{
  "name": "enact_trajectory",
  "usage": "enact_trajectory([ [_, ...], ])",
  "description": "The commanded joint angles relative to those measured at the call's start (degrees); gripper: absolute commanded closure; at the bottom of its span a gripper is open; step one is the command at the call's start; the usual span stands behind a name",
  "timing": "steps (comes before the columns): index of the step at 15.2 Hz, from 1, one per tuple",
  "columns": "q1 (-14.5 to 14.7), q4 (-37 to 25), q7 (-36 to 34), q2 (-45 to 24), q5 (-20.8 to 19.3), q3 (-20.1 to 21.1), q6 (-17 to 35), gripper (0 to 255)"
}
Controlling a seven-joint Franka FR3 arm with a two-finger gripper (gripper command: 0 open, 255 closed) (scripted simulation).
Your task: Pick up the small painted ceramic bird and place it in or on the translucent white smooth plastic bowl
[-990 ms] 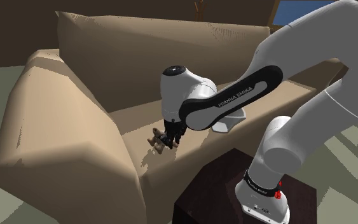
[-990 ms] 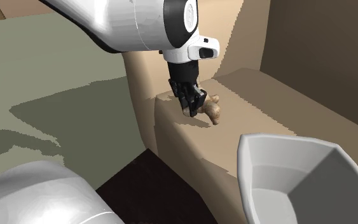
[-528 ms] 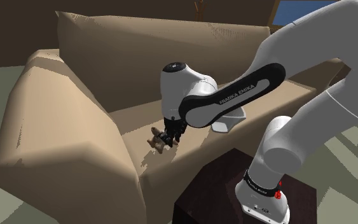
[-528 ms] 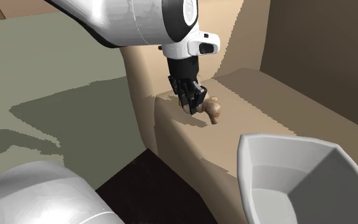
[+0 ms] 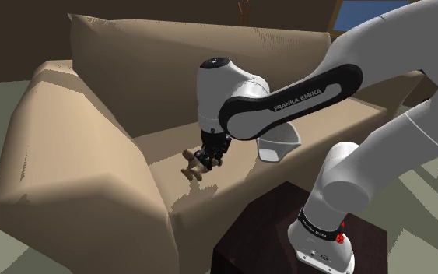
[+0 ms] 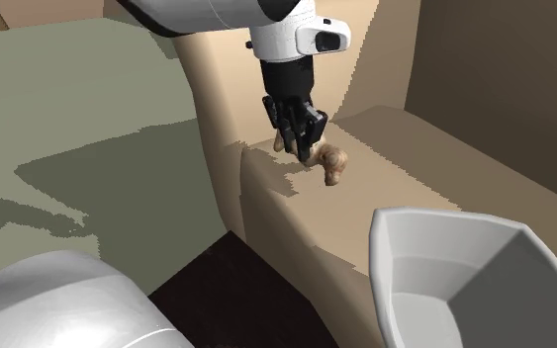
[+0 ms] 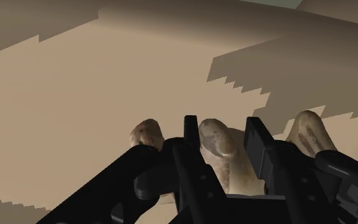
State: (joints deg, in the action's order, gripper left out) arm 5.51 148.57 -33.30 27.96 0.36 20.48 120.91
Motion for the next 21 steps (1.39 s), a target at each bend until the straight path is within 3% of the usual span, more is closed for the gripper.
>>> enact_trajectory([
  [1, 0.26, -0.97, 0.14, 0.95, 0.27, -0.13, -1.89, 255],
  [21, 0.14, -13.76, 2.58, 4.58, 0.12, -2.34, -18.11, 255],
])
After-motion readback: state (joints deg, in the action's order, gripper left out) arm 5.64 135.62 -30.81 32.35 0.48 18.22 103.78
